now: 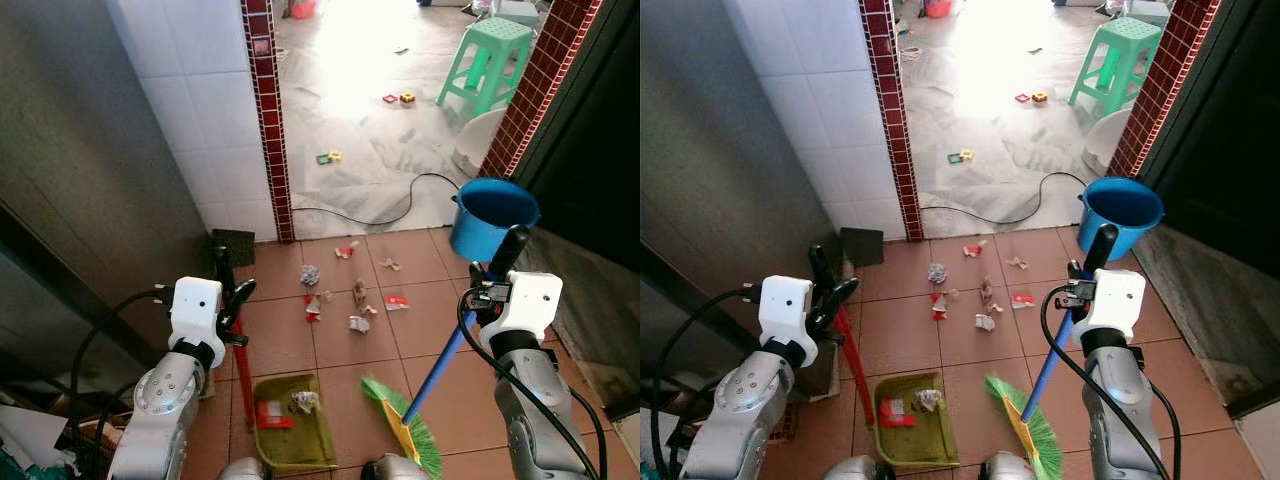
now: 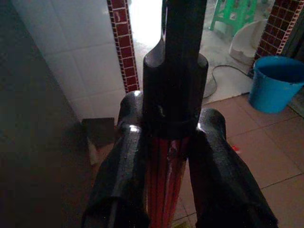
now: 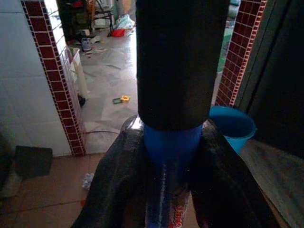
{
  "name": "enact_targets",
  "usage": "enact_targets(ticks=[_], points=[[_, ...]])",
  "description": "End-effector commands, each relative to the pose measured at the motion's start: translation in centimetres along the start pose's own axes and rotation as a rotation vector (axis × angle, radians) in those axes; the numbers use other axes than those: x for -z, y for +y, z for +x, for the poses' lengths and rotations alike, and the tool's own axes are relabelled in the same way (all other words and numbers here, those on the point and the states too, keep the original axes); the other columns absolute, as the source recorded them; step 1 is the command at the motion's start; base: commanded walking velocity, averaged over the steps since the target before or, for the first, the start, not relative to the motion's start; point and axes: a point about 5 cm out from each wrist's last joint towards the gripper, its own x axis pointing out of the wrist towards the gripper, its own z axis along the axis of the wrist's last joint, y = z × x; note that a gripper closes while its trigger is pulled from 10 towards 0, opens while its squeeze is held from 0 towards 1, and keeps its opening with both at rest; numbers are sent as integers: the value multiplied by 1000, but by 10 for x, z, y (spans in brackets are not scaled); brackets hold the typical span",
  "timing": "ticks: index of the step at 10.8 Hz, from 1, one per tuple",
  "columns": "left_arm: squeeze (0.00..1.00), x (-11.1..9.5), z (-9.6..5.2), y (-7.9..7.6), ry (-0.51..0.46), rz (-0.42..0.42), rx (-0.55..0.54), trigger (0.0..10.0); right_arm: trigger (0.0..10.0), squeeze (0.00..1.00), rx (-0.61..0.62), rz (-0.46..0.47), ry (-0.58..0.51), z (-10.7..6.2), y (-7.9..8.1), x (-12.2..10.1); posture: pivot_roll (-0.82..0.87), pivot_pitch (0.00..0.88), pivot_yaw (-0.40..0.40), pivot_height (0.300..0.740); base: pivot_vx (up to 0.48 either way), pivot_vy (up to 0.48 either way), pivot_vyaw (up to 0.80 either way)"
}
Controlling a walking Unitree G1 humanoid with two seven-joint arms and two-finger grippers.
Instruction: Sweep floor
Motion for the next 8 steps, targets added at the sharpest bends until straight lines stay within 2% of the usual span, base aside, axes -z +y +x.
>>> enact_targets(ticks=[1,8], points=[[0,-11,-1,2,-41,15,4,10000,10000,0,3,3,13,0,1,-2,-62,25,63,740,0,0,0],[0,-9,3,3,-30,-35,-5,10000,10000,0,2,-34,29,4,4,-2,-62,22,65,740,0,0,0]])
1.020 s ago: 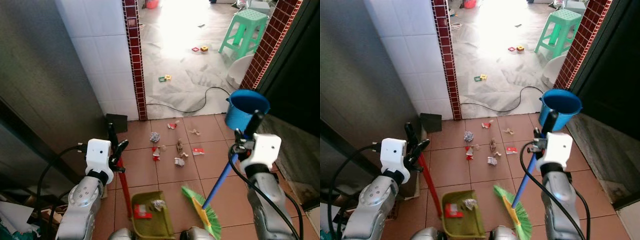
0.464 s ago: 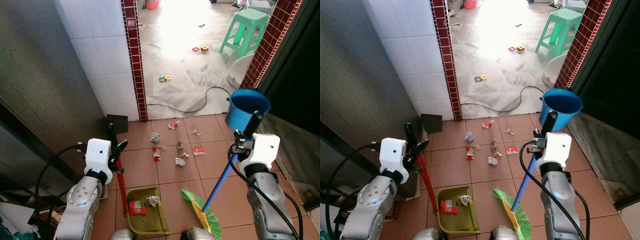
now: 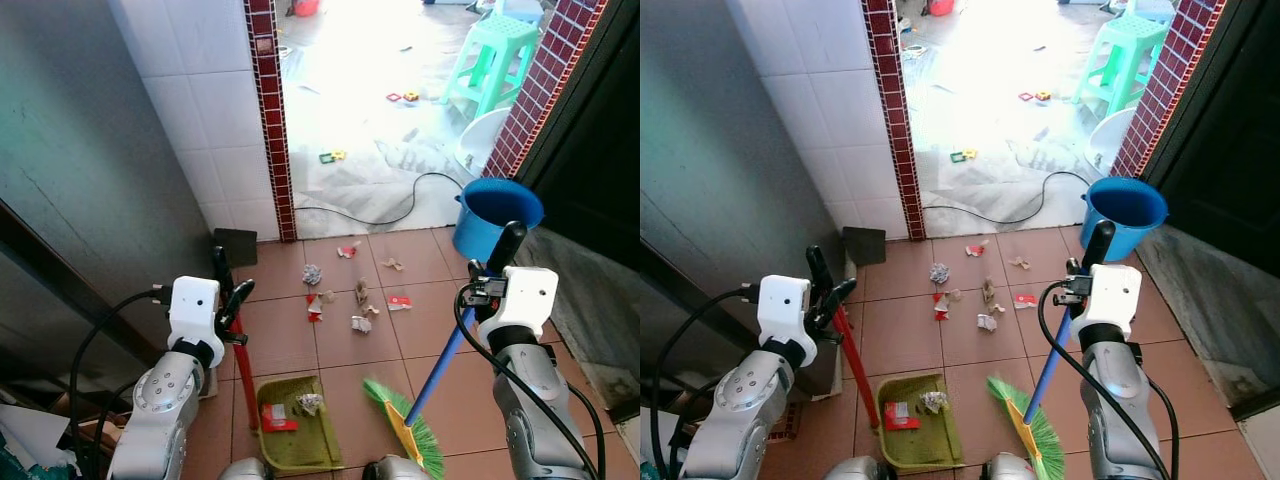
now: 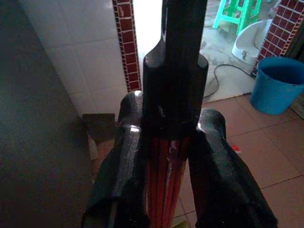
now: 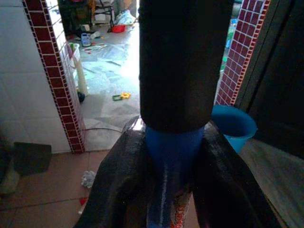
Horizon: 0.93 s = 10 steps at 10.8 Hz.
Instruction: Sweep floor
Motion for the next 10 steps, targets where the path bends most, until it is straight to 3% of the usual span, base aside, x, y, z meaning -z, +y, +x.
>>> enact_targets(ticks=[1,10], points=[[0,-9,2,1,-37,-9,5,10000,10000,0,-9,-18,9,1,2,-1,-64,24,63,740,0,0,0],[0,-7,4,-1,-27,-25,16,10000,10000,0,-5,-52,7,1,0,-1,-69,27,60,740,0,0,0]])
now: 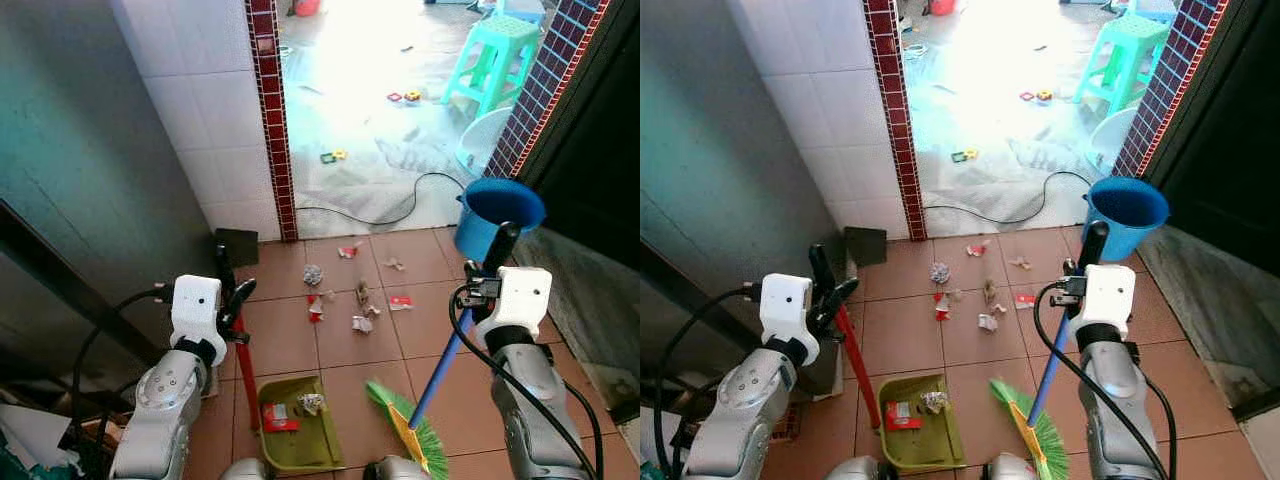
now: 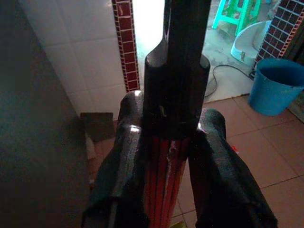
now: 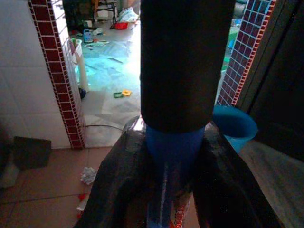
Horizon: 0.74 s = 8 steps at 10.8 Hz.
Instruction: Sweep floor
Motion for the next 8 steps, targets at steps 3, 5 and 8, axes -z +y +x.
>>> enact_targets(ticks=[3,5,8], points=[[0,-5,2,-1,-25,-12,9,10000,10000,0,0,-44,-4,1,-2,-1,-69,19,42,740,0,0,0],[0,-5,4,-5,-41,-29,-13,10000,10000,0,-52,-62,-15,11,1,-8,-61,6,-6,740,0,0,0],[0,-3,2,-6,-37,-41,-24,10000,10000,0,-52,-52,-28,20,2,-12,-51,2,-2,740,0,0,0]])
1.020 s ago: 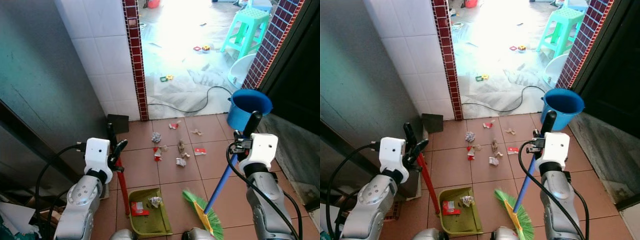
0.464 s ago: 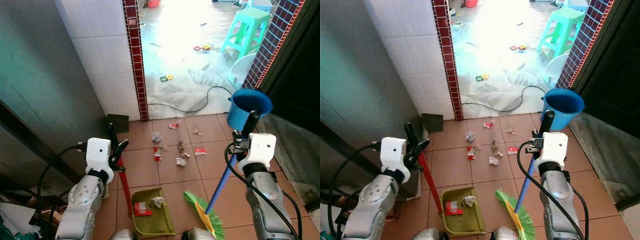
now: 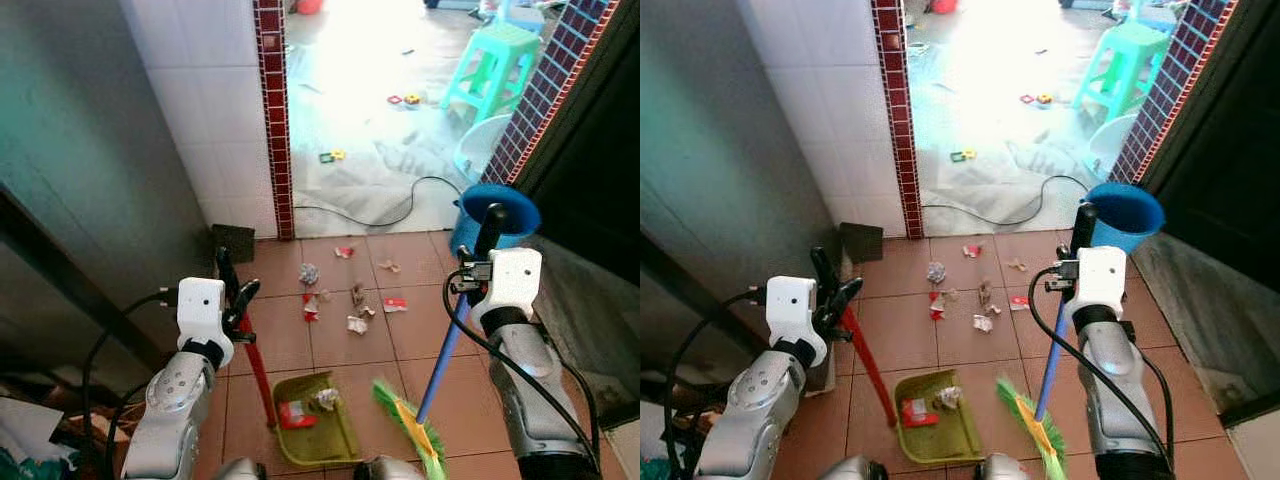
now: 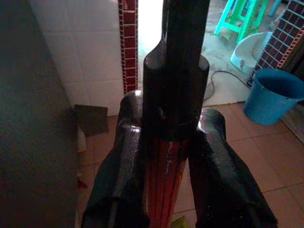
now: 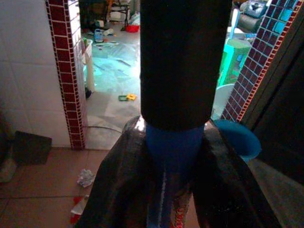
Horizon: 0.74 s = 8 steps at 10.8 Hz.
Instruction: Sweep floor
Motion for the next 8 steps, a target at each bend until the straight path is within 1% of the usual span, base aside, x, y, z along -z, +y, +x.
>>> enact_targets(ticks=[1,3,4,5,8], points=[[0,-7,0,1,-34,18,7,10000,10000,0,7,-5,-8,-2,0,-1,-54,3,11,740,0,0,0],[0,-7,1,0,-31,33,29,10000,10000,0,15,-16,-28,-9,1,0,-62,0,31,740,0,0,0],[0,-8,2,1,-30,34,30,10000,10000,0,33,-11,-28,-11,-1,0,-67,2,42,740,0,0,0],[0,-8,1,2,-28,36,33,10000,10000,0,45,15,-33,-13,-2,-1,-67,6,44,740,0,0,0],[0,-5,-1,3,-14,41,37,10000,10000,0,41,0,-21,-18,0,2,-65,10,45,740,0,0,0]])
